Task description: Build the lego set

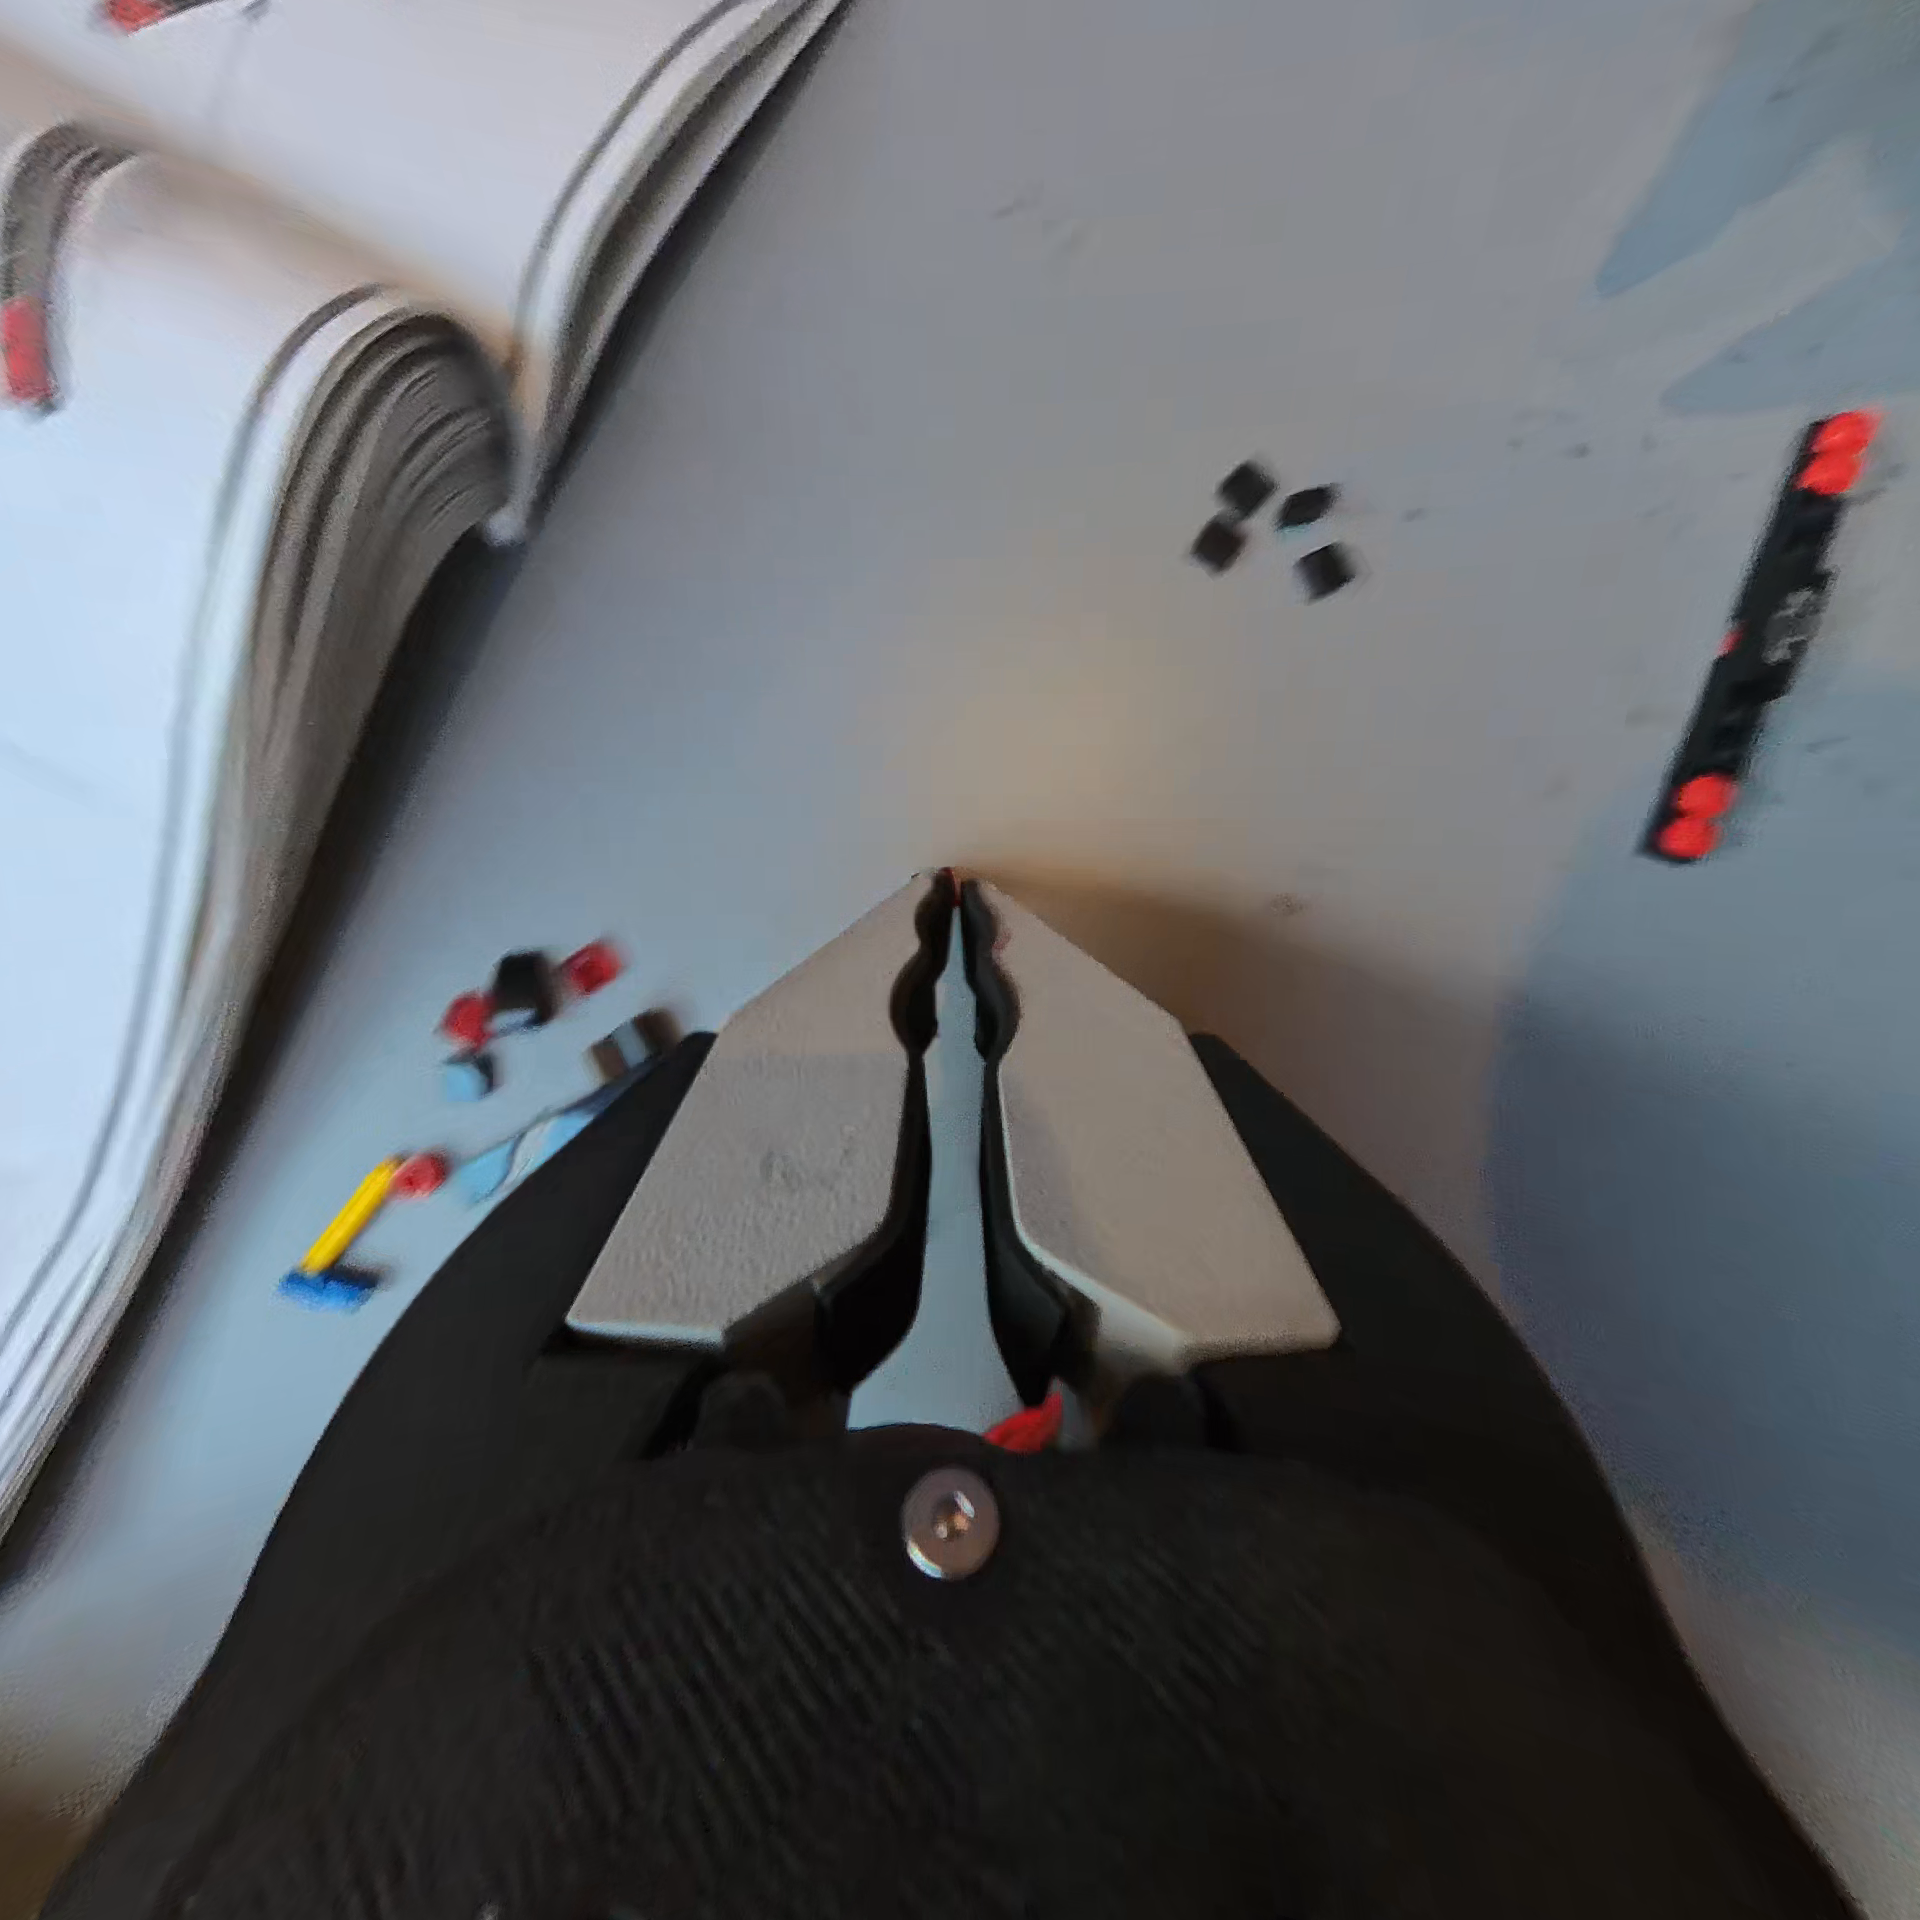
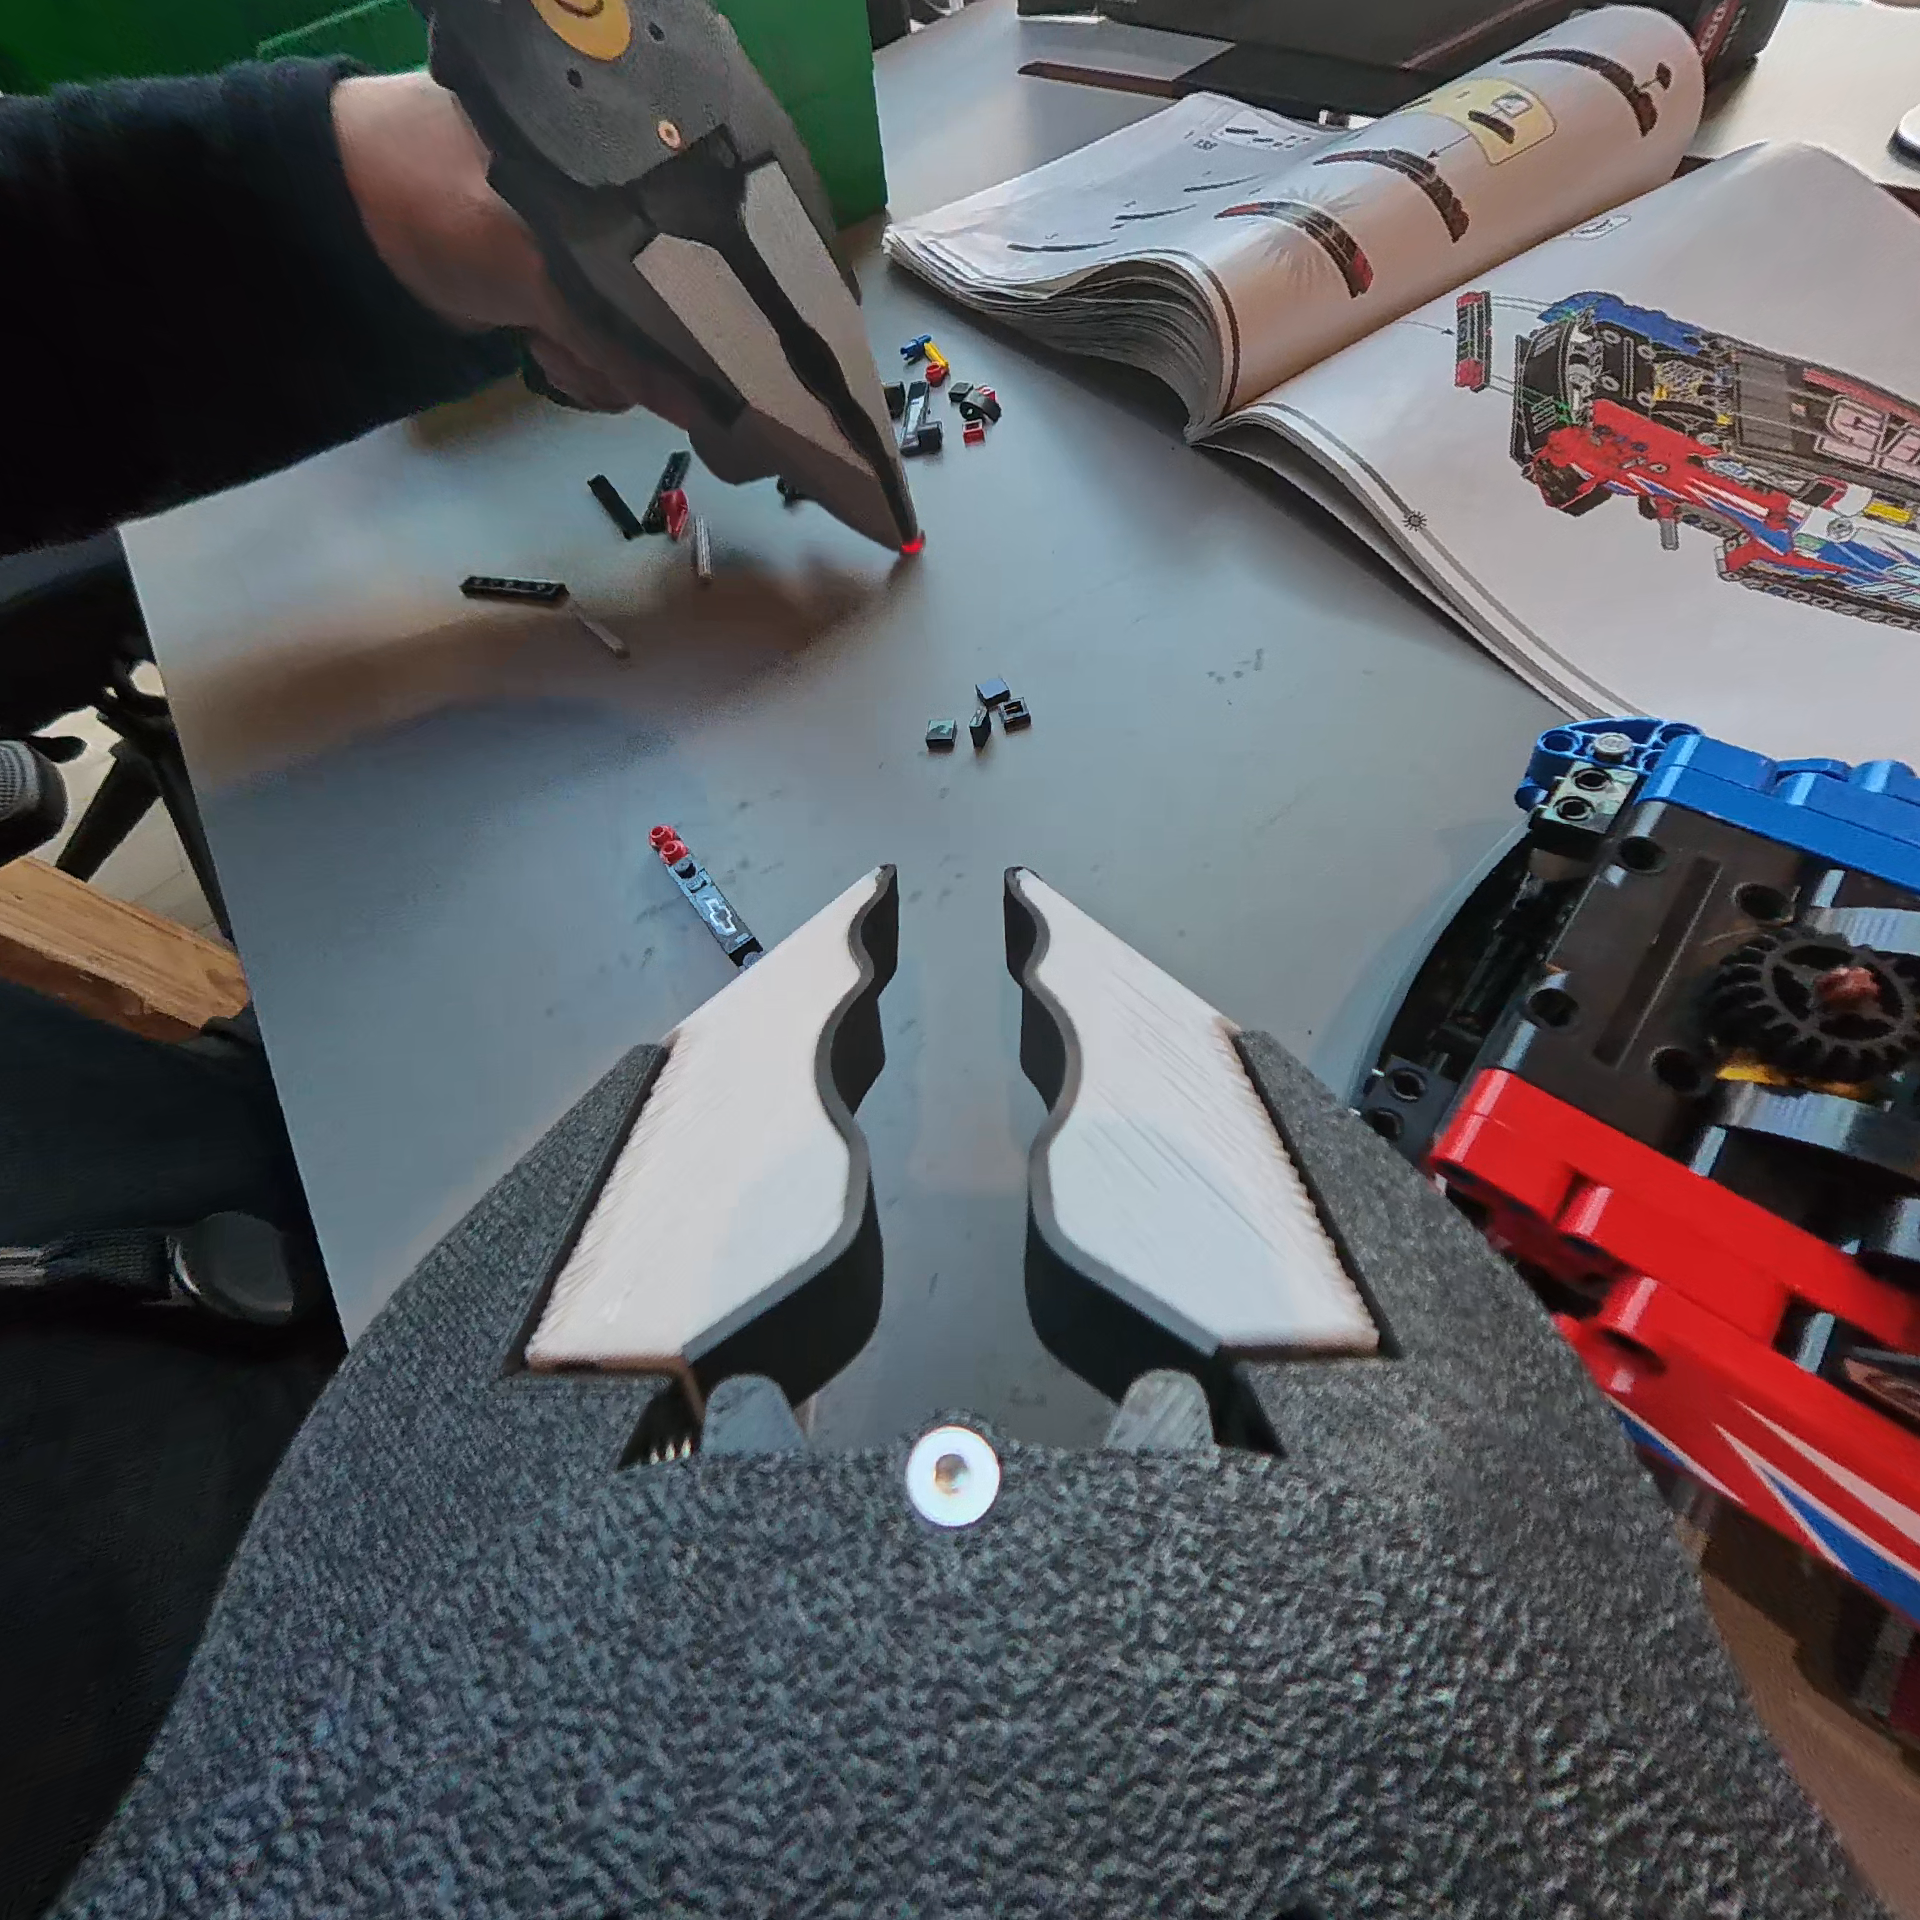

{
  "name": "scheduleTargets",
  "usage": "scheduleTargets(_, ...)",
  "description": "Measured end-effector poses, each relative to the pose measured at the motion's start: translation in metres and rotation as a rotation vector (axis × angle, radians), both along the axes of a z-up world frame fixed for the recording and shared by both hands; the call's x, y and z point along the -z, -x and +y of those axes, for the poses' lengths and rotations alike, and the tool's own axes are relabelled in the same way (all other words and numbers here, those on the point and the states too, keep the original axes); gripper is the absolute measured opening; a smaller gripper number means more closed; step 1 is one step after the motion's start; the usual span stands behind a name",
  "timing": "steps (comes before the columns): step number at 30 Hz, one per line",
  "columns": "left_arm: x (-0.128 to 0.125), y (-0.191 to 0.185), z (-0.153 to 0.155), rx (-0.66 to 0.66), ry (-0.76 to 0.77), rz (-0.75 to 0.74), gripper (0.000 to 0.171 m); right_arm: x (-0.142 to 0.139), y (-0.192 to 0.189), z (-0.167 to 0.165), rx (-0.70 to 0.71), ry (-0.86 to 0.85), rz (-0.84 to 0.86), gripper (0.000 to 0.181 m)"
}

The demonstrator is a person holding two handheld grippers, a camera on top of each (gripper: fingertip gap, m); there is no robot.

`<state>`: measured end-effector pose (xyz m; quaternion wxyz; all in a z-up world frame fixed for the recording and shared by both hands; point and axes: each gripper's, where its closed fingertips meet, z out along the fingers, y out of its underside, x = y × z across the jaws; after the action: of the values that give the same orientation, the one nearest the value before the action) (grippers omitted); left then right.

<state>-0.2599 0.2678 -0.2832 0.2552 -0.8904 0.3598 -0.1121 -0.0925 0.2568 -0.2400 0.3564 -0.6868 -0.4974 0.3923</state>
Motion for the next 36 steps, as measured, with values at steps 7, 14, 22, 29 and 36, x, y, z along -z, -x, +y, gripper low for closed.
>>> scheduleTargets(7,-0.022,-0.026,0.007,-0.010,-0.073,-0.078,0.008,-0.001,0.000,-0.001,-0.001,-0.010,0.004,0.019)
scheduleTargets(14,-0.012,0.056,0.030,-0.206,-0.148,0.179,0.014,-0.001,0.000,-0.002,-0.006,-0.004,0.008,0.019)
scheduleTargets(22,-0.001,0.054,0.036,-0.174,-0.146,0.222,0.012,-0.003,-0.001,-0.001,0.000,-0.002,0.015,0.019)
scheduleTargets(29,-0.001,0.052,0.034,-0.246,-0.052,0.069,0.017,-0.003,-0.001,-0.001,-0.001,0.003,0.019,0.019)
scheduleTargets(36,-0.002,0.046,0.032,-0.279,-0.020,0.013,0.031,-0.004,-0.001,0.000,0.001,0.001,0.029,0.019)
